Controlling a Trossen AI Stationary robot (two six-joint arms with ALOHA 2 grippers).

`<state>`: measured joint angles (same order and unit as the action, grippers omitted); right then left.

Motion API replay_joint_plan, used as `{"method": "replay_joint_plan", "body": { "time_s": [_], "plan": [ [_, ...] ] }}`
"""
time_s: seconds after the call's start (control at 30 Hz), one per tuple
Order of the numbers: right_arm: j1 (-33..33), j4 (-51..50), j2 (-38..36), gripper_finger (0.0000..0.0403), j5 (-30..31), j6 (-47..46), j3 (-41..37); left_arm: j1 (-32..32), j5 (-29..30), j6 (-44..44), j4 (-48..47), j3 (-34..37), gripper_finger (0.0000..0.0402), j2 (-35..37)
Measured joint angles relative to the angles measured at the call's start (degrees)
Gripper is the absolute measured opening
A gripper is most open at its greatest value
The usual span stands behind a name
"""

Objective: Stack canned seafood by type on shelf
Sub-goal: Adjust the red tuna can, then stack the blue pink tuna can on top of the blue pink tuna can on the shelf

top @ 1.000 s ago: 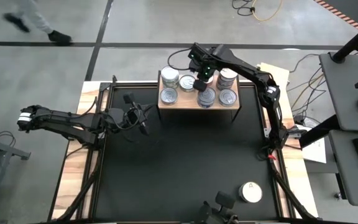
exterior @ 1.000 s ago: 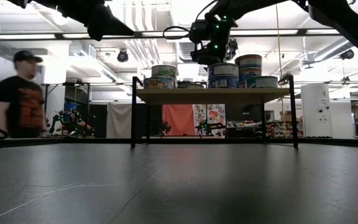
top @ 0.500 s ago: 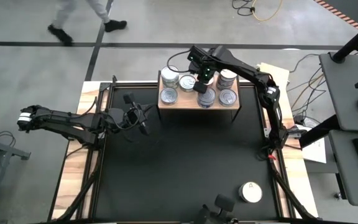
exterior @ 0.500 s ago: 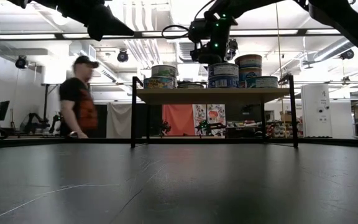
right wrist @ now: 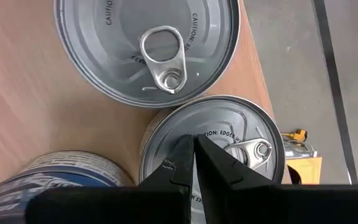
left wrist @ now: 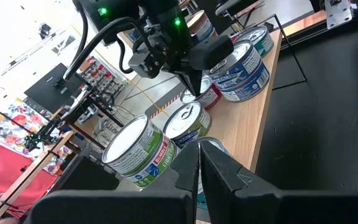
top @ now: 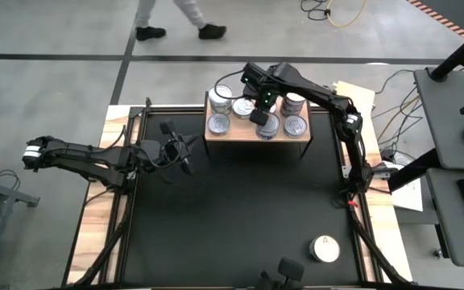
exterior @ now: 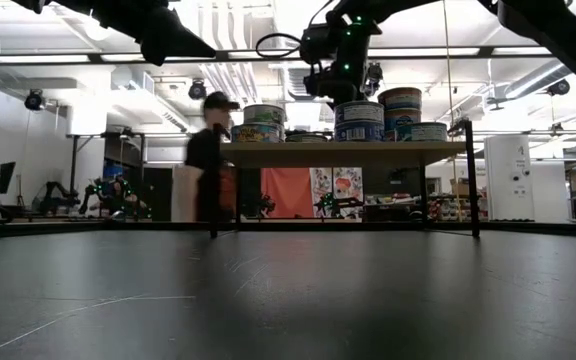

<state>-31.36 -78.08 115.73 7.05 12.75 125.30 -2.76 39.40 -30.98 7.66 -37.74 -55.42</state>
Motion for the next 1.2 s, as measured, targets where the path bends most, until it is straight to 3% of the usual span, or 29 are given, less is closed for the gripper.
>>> {"method": "replay_joint_plan", "body": {
  "time_s": [0.33,0.53,0.7,0.93,1.07,1.2],
  "plan": [
    [0.16,0.36,-0.77,0.0009,0.58,-1.97,-0.03,0.0,0.0,0.46,0.0,0.0,0.0,0.0],
    [0.49,-1.31,-1.64,0.0009,9.18,-3.93,1.9,-0.01,-0.02,0.5,0.0,0.0,0.0,0.0],
    [2.14,-0.63,-4.81,0.0009,9.49,-5.1,3.43,0.0,-2.33,0.63,0.0,0.0,0.0,0.0],
    [9.63,-0.98,-11.68,0.0009,9.53,-10.72,2.97,-0.02,-16.73,5.15,0.08,0.0,0.0,0.0],
    [17.25,-0.9,-15.79,0.0009,9.5,-14.71,1.42,-0.04,-27.02,8.5,0.16,0.0,0.0,0.0],
    [26.03,-0.54,-19.63,0.0009,9.5,-19.45,-1.48,-0.04,-32.59,12.98,0.44,0.0,0.0,0.0]
  ]
}}
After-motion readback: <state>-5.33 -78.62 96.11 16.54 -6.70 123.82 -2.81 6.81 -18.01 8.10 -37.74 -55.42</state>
